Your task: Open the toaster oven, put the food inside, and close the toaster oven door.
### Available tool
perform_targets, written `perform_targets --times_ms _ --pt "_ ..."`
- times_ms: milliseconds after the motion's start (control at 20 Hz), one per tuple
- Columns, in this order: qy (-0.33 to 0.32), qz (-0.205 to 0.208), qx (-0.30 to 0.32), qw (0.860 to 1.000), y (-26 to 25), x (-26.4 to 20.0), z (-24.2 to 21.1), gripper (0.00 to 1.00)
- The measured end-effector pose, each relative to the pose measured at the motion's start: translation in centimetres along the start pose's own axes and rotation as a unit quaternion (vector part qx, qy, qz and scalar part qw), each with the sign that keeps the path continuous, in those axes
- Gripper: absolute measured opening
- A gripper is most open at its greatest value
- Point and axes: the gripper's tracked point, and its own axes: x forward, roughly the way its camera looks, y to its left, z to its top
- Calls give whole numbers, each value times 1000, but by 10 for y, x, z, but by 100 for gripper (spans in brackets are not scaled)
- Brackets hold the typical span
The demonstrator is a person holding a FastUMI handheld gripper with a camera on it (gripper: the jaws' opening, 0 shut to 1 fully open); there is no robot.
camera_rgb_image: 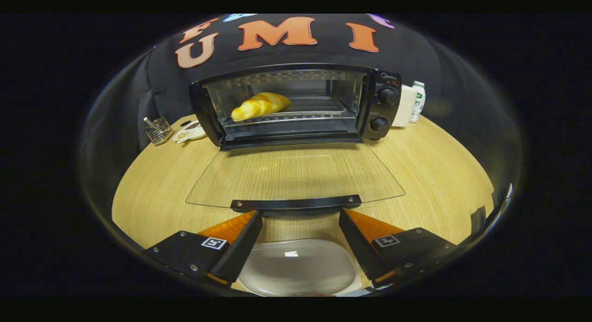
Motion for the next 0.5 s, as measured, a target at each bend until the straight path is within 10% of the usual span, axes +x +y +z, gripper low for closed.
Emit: perform_targets --times_ms 500 --pt "-33 4 8 999 1 -24 36 99"
